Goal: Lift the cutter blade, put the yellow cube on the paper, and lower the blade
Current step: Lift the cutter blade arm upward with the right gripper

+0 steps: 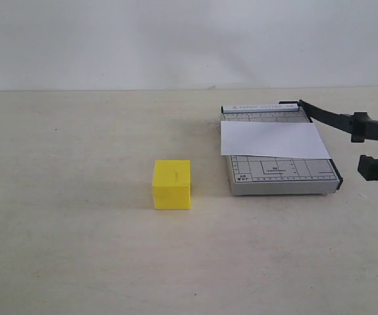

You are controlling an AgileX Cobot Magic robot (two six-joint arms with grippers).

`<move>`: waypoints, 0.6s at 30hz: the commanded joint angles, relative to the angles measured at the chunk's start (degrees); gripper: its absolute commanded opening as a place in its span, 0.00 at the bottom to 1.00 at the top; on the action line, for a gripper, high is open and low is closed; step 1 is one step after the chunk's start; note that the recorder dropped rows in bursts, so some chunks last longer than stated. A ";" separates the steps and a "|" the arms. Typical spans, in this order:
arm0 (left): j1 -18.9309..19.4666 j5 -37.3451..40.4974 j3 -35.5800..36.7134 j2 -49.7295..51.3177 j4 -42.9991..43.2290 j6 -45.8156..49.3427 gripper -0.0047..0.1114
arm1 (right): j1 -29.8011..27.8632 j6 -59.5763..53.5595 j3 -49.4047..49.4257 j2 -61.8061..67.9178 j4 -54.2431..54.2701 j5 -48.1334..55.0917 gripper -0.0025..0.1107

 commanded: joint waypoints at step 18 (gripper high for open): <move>-0.28 -0.37 -0.22 -0.18 0.02 -0.31 0.08 | -0.01 -1.56 -1.43 -12.75 -1.29 -4.74 0.39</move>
